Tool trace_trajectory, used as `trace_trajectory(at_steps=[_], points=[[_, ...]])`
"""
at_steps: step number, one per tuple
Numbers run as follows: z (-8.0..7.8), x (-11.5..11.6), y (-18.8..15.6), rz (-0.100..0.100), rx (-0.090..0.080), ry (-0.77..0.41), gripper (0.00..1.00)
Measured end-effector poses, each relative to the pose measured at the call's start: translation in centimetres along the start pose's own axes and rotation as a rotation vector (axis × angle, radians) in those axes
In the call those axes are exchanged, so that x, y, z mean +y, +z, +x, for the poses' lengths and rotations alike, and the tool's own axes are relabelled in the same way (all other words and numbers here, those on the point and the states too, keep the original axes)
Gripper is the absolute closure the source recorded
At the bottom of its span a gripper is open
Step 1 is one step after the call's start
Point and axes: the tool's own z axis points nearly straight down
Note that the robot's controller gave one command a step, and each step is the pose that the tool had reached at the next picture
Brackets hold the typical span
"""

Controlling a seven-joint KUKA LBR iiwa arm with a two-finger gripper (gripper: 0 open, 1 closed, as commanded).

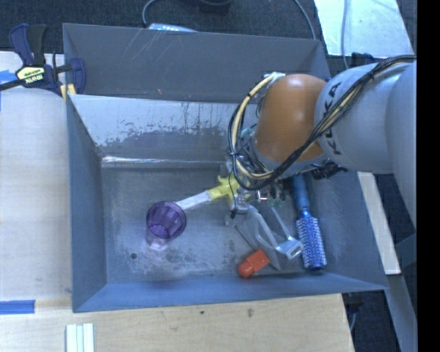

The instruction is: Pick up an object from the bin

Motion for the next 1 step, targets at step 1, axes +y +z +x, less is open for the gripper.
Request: trace_trajectory(at_steps=[1], points=[[-2.11,-0.74,1.50,0.003,-0.001,-0.079,0.00]])
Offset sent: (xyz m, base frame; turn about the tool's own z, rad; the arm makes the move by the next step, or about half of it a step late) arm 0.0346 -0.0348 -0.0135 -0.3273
